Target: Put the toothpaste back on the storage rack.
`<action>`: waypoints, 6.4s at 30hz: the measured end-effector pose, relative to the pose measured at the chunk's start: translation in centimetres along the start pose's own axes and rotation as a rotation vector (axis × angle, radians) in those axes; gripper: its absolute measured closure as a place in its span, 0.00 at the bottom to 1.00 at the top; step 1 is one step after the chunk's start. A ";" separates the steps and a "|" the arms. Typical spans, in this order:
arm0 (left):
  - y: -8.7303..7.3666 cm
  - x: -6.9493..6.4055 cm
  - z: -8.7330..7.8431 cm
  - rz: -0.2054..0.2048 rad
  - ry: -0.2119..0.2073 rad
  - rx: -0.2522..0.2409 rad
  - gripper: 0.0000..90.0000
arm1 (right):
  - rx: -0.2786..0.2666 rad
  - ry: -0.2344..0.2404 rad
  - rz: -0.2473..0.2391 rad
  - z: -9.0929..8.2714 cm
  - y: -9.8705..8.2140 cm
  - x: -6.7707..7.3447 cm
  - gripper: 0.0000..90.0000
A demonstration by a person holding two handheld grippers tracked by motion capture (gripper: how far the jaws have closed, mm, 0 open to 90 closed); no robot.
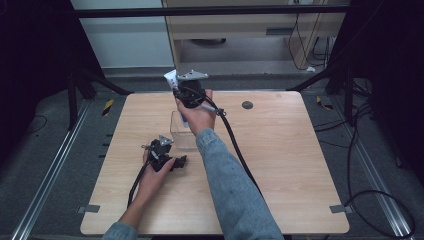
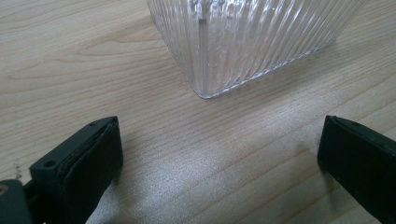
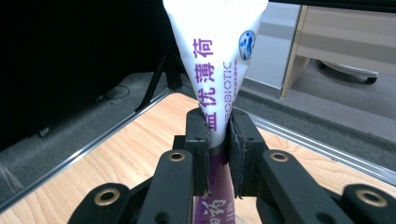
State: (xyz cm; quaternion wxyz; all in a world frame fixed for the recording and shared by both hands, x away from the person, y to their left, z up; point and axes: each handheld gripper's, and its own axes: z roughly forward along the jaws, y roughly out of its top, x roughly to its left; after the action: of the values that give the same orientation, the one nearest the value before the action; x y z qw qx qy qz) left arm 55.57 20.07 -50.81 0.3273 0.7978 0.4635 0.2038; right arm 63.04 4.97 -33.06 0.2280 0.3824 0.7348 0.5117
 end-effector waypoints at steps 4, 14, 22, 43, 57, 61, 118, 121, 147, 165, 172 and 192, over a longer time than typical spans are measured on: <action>0.0 0.0 0.0 0.000 0.000 0.000 0.00 | 0.016 -0.001 -0.001 0.2 -0.7 0.1 0.88; 0.0 0.0 0.0 -0.001 0.001 -0.001 0.00 | 0.044 0.007 0.003 0.8 -2.8 0.2 0.88; 0.0 0.0 0.0 0.001 0.001 -0.001 0.00 | 0.062 0.007 0.005 1.1 -3.9 0.3 0.88; 0.0 0.0 0.0 0.000 0.000 -0.002 0.00 | 0.103 0.001 -0.030 2.2 -5.8 1.0 0.88; 0.0 0.0 0.0 0.000 -0.001 -0.002 0.00 | 0.134 -0.006 -0.037 2.7 -6.3 1.0 0.88; 0.0 0.0 0.0 0.001 -0.001 -0.002 0.00 | 0.139 -0.007 -0.037 2.8 -6.3 1.0 0.88; 0.0 0.0 0.0 -0.002 -0.001 -0.002 0.00 | 0.137 0.000 -0.004 3.5 -6.0 0.4 0.83; 0.0 0.0 0.0 -0.002 -0.001 -0.002 0.00 | 0.135 0.000 -0.004 3.1 -5.8 0.2 0.82; 0.0 0.0 0.0 0.001 0.000 -0.001 0.00 | 0.146 -0.031 -0.020 -4.6 -5.3 -1.9 0.90; 0.0 0.0 0.0 -0.001 0.000 -0.001 0.00 | 0.182 -0.057 -0.020 -7.5 -3.7 -4.9 0.88; 0.0 0.0 0.0 -0.002 0.001 -0.001 0.00 | 0.208 -0.052 -0.023 -7.7 -3.8 -5.5 0.84; 0.1 0.0 0.1 -0.003 0.001 -0.001 0.00 | 0.252 -0.032 0.032 -7.9 -5.2 -7.9 0.46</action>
State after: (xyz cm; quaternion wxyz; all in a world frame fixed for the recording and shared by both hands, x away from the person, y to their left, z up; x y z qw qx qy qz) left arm 55.66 20.04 -50.82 0.3280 0.7968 0.4647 0.2040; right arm 60.33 -6.85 -35.37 0.1816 0.4278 0.7833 0.4128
